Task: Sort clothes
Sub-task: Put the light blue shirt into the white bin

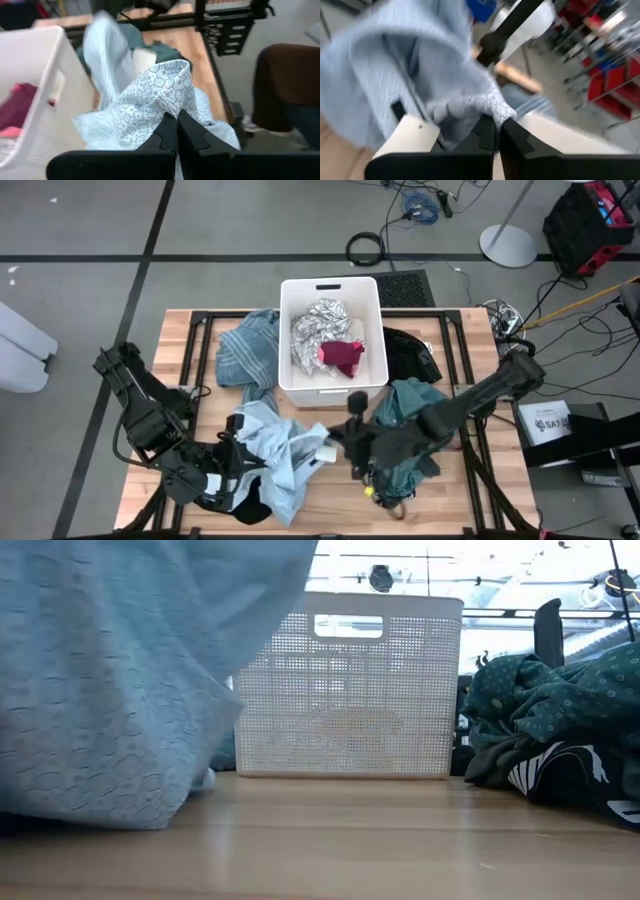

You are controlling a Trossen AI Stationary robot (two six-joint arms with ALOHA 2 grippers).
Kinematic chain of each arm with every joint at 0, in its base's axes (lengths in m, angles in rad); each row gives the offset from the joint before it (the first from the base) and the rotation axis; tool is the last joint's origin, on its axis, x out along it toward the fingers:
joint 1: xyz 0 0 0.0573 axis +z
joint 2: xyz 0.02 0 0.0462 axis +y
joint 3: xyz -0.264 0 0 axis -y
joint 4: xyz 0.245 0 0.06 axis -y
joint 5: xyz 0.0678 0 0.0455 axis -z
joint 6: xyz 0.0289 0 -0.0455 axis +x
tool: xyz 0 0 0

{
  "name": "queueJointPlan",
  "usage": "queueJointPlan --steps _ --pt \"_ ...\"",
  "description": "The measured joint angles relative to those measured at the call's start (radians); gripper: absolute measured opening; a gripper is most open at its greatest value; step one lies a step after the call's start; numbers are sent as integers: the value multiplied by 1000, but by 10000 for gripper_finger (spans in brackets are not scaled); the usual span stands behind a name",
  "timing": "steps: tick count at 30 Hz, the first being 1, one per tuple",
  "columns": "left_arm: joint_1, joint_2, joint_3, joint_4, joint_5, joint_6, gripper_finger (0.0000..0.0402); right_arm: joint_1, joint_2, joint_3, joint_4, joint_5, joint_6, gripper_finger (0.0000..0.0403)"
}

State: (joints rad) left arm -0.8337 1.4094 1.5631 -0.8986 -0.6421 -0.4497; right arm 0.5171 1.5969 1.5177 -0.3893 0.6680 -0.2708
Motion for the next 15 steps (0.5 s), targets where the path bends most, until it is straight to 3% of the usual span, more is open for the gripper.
queueJointPlan --steps 4,8,15 --pt "0 -3 0 1 -91 47 1 -7 -70 82 3 16 -94 1" --pt "0 -6 0 26 -246 126 1 -19 -111 159 44 18 -191 0" --pt "1 -26 -1 326 -532 517 1 -59 -122 294 134 14 -386 0"
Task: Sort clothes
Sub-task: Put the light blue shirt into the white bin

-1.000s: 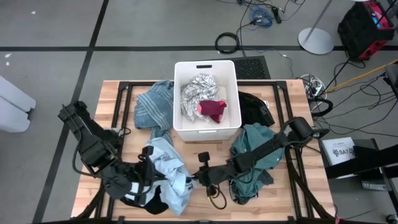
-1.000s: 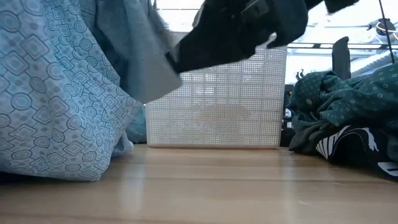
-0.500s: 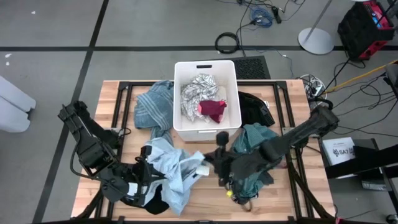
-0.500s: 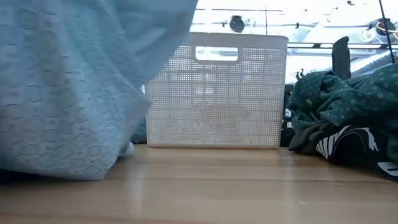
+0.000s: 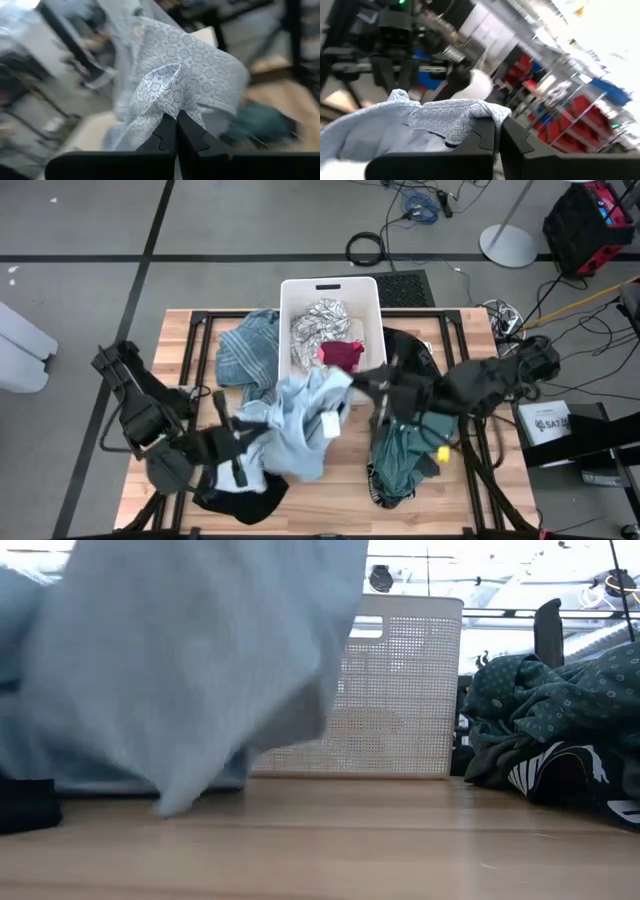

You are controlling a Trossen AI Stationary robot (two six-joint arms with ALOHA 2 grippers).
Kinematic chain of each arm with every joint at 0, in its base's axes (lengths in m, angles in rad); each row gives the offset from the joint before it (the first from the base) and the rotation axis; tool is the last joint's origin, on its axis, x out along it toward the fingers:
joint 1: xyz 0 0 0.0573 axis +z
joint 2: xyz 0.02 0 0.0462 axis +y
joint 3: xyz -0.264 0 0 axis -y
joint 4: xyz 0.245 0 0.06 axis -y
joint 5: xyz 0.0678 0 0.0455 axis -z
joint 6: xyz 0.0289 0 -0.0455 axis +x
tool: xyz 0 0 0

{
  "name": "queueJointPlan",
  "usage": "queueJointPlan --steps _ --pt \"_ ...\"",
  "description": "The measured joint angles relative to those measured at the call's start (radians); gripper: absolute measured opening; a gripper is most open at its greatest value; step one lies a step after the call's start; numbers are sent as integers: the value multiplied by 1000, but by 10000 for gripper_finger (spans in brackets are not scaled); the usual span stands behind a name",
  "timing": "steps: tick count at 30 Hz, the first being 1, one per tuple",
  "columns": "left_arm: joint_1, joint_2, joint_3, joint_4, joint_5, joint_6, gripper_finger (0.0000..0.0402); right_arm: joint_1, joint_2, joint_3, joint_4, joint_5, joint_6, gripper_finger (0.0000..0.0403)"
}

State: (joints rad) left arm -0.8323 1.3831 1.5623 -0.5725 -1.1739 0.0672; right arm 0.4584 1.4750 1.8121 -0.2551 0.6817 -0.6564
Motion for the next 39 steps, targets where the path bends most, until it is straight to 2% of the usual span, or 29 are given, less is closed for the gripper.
queueJointPlan --steps 4,7,10,15,19,21,25,28,32,39 --pt "4 -17 0 245 -176 325 1 -40 1 34 143 -7 -169 0" --pt "22 -44 0 442 -207 551 1 -78 1 57 275 -78 -269 0" --pt "37 -72 0 658 -196 767 1 -117 1 84 359 -190 -287 0" --pt "66 -121 0 992 -57 1076 1 -184 12 99 535 -345 -244 0" --pt "83 -162 24 1084 -32 1226 1 -235 21 100 636 -369 -186 0" --pt "81 -184 34 1080 -35 1221 1 -250 21 102 601 -370 -93 0" --pt "36 -204 35 1016 -58 1147 1 -251 24 100 425 -367 24 0" --pt "-19 -204 35 908 -170 1036 1 -222 24 100 317 -348 68 0" --pt "-48 -193 32 631 -376 773 1 -164 5 100 237 -262 38 0" --pt "-64 -183 -38 198 -395 221 1 -101 -36 100 161 -175 27 0"
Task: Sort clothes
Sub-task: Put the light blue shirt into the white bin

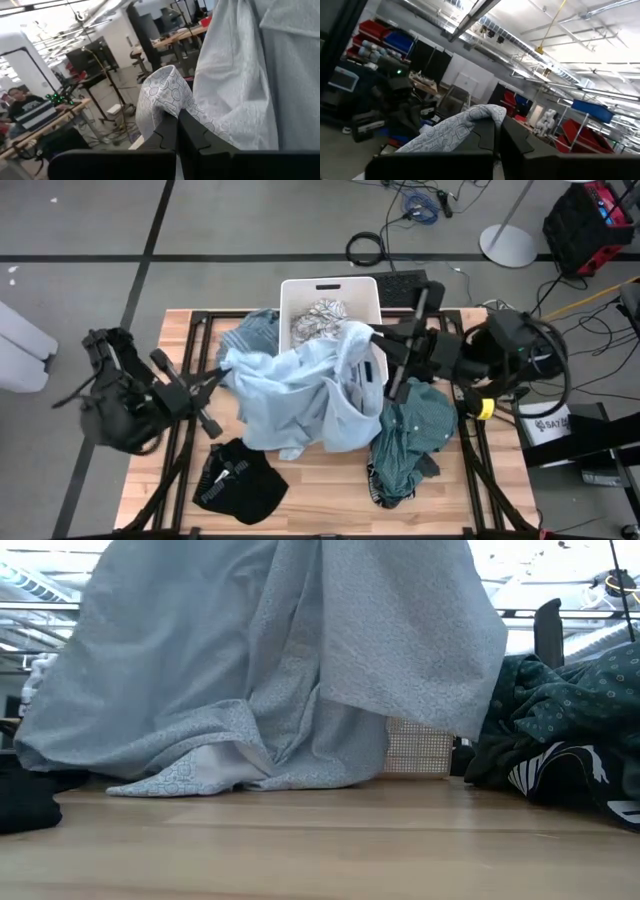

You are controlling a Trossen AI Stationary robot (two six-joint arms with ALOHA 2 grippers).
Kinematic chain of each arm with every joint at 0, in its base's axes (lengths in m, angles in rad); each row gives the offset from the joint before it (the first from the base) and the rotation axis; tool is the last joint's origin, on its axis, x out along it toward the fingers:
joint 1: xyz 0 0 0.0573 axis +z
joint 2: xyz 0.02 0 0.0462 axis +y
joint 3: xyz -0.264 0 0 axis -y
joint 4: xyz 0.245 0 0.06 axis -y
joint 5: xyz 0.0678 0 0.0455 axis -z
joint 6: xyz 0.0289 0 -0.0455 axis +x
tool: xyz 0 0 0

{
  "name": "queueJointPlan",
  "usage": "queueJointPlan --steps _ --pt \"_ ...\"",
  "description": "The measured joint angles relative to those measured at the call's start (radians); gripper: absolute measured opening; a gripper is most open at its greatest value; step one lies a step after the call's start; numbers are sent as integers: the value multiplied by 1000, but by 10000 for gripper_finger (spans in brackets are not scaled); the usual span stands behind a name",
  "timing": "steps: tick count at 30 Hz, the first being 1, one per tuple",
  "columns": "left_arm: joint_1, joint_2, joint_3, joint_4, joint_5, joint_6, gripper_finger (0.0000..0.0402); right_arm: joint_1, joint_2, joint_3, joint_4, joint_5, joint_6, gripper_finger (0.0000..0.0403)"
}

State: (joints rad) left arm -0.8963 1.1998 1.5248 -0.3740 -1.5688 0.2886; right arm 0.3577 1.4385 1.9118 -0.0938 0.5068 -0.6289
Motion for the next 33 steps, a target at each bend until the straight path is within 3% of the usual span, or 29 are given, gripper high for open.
queueJointPlan --steps 4,7,10,14,16,18,25,30,33 --pt "-1 -4 -2 -182 -2 -252 7 17 -25 0 -34 1 48 0" --pt "-1 -3 -2 -231 61 -351 44 18 -35 0 -55 17 68 0" --pt "0 1 -2 -275 185 -454 107 18 -38 0 -77 22 73 0" --pt "1 26 -2 -393 497 -678 182 18 -40 0 -78 23 85 0" --pt "0 59 -2 -430 561 -816 202 18 -40 0 -81 24 87 0" --pt "-8 109 -9 -425 564 -918 212 18 -40 0 -82 37 87 0" --pt "3 308 -23 -353 664 -942 212 15 -26 0 -89 128 81 0" --pt "-5 425 -22 -337 742 -1105 212 15 -25 0 -119 179 78 0" --pt "2 492 -22 -232 756 -1108 212 15 -25 0 -131 180 97 0"
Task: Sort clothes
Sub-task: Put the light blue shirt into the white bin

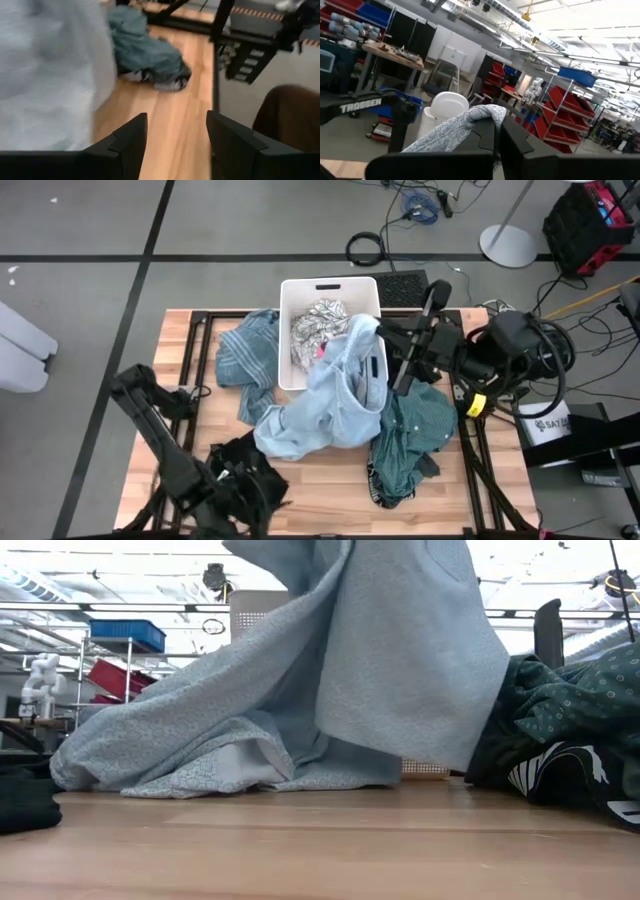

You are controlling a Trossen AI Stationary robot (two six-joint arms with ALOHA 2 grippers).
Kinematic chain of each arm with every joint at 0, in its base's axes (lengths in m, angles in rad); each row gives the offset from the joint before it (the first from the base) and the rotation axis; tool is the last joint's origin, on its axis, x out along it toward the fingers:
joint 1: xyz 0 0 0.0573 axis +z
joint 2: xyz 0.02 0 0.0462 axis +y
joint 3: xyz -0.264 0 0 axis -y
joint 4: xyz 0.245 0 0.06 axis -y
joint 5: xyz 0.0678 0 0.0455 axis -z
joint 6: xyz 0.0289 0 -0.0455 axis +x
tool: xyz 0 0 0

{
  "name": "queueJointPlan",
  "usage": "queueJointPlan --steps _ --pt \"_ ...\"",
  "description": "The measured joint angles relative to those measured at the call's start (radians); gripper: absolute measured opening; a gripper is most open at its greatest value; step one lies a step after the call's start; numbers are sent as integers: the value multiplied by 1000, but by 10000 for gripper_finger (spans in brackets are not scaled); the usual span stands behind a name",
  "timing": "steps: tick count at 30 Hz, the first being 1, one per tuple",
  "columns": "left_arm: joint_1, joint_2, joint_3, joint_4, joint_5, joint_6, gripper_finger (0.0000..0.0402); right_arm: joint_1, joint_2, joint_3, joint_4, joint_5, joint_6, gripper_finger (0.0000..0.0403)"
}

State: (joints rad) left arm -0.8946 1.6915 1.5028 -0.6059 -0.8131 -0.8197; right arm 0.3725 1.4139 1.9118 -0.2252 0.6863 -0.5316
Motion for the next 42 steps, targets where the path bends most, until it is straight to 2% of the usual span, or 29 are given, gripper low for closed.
queueJointPlan --steps 3,8,10,15,18,20,31,37,40,42 --pt "36 44 0 132 -63 195 212 0 3 0 0 1 21 0" --pt "122 76 0 419 -377 410 212 0 21 0 -9 29 44 0" --pt "156 95 1 527 -416 501 211 0 28 0 -17 50 45 0" --pt "206 161 1 825 -441 697 211 0 41 0 -53 82 35 0" --pt "214 188 1 919 -551 771 211 0 42 0 -60 78 37 0" --pt "220 197 1 946 -590 799 211 0 41 0 -57 78 39 0" --pt "307 198 1 951 -599 801 211 0 41 0 -70 74 55 0" --pt "333 198 1 950 -540 821 208 0 41 0 -72 74 58 0" --pt "328 198 1 949 -557 838 170 0 41 0 -72 74 58 0" --pt "318 194 1 949 -566 883 111 0 41 0 -73 74 58 0"
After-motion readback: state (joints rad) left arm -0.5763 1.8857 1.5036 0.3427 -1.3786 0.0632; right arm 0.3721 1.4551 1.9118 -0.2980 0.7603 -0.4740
